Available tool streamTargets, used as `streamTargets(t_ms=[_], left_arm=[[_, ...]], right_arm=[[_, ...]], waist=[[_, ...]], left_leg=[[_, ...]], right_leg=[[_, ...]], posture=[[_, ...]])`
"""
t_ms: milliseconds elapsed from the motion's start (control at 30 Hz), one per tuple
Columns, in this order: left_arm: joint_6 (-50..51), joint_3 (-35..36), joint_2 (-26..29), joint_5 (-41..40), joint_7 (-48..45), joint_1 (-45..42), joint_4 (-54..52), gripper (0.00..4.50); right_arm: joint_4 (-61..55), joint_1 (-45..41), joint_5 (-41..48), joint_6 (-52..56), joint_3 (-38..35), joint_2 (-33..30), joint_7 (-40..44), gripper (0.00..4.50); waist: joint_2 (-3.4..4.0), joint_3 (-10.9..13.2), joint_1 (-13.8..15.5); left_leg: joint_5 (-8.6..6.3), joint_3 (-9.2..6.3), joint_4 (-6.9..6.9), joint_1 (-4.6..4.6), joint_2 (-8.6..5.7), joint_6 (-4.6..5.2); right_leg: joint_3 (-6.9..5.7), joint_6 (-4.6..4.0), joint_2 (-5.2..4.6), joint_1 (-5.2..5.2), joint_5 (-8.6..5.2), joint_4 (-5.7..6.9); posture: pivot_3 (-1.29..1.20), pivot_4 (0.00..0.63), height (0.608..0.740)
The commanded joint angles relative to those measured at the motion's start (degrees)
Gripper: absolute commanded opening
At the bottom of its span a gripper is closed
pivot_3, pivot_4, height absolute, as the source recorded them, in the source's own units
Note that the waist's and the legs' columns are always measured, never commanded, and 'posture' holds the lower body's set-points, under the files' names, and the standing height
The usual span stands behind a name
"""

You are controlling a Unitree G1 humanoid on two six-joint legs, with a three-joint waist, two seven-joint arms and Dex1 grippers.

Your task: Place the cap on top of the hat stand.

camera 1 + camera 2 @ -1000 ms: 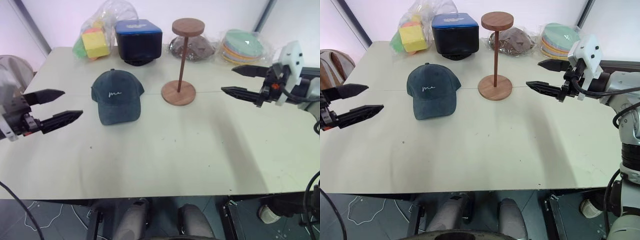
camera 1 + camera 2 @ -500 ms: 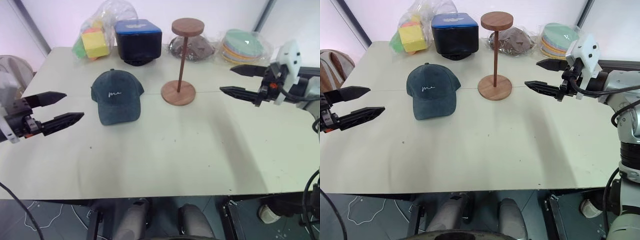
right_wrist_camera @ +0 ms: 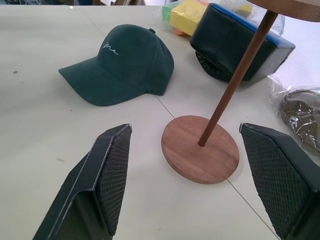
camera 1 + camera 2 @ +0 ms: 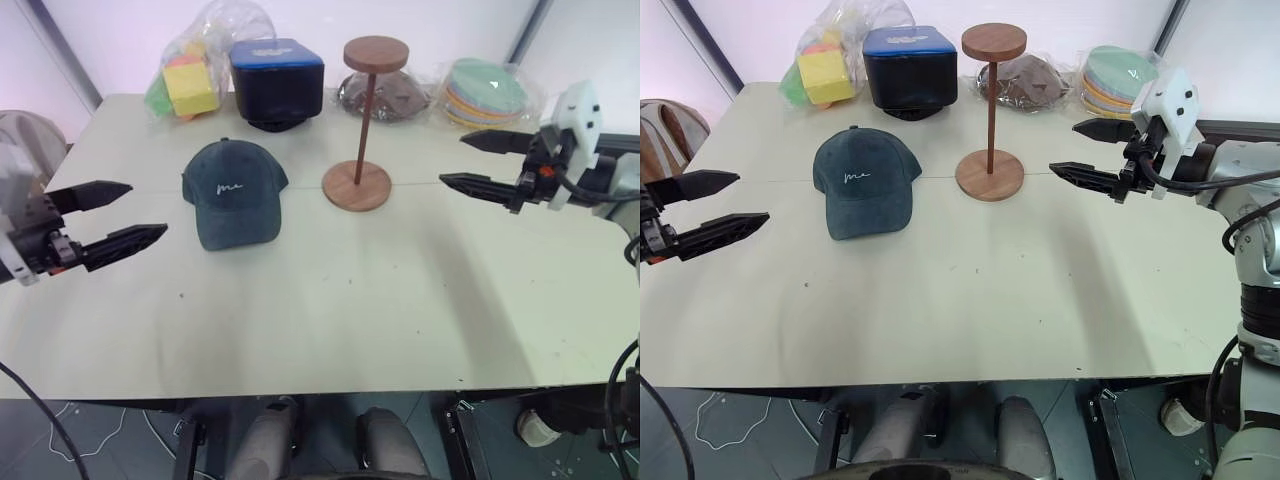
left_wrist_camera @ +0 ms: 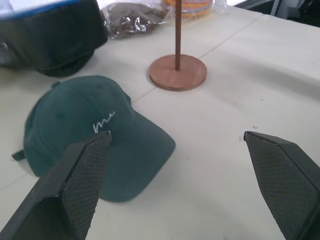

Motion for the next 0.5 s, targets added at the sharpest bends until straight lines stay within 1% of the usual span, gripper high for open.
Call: streamTargets(t_ms=[33,133,267,300,400,433,500], left_arm=[[-5.0,-2.9,-0.9,4.2,2.0,-0.2,-3.3,4.48],[-11.0,-8.5,-2.4,11.2,4.5,0.8,-6.5,4.48],[-19.8,-18.4,-5.2,22.9,8.7,3.7,-10.1,4.48],[-21.3,-19.7,-5.9,24.6,9.2,4.3,-10.4,4.48],[-29.7,-24.8,-8.4,34.0,12.3,7.2,-8.9,4.48],[-31.5,-25.6,-9.1,35.9,13.0,7.7,-8.3,4.48],[-37.3,-27.9,-10.5,42.1,15.8,8.7,-6.0,4.48]], right_arm=[[-2.0,-0.4,0.2,-0.3,-1.0,0.0,-0.4,3.54],[-2.5,0.6,0.0,-0.5,-0.8,0.2,-0.7,3.54],[-3.2,1.5,-0.1,-0.8,-0.6,0.9,-1.2,3.54],[-3.3,1.6,-0.2,-0.8,-0.6,1.0,-1.3,3.54],[-3.9,2.2,-0.1,-0.9,-0.6,1.4,-1.6,3.54],[-4.0,2.3,-0.1,-0.8,-0.6,1.5,-1.7,3.54],[-4.5,2.7,-0.1,-0.8,-0.6,1.7,-1.9,3.54]], waist=[[0.0,0.0,0.0],[0.0,0.0,0.1],[0.0,0.0,0.1],[0.0,0.0,0.1],[0.0,0.0,0.0],[0.0,0.0,0.0],[0.0,0.0,0.1]], left_leg=[[0.0,0.0,0.0,0.0,0.0,0.0],[0.0,0.01,0.0,-0.01,0.0,0.0],[0.0,0.05,-0.04,-0.01,0.0,0.0],[0.0,0.06,-0.03,-0.01,0.0,0.0],[0.0,0.07,-0.05,-0.02,0.0,0.0],[0.0,0.08,-0.08,-0.02,0.0,0.0],[0.0,0.07,-0.08,-0.02,0.0,0.0]], right_leg=[[0.0,0.0,-0.01,0.0,0.0,0.0],[0.0,0.0,-0.01,0.02,0.0,-0.02],[0.05,0.01,-0.01,0.07,0.01,-0.02],[0.06,0.0,-0.01,0.07,0.01,-0.01],[0.06,0.01,-0.01,0.05,0.01,-0.02],[0.06,0.0,-0.01,0.04,0.01,-0.02],[0.05,0.0,-0.01,0.04,0.01,-0.02]], posture=[[0.0,0.15,0.74],[0.0,0.15,0.74],[0.0,0.15,0.74],[0.0,0.15,0.74],[0.0,0.15,0.74],[0.0,0.15,0.74],[0.0,0.15,0.74]])
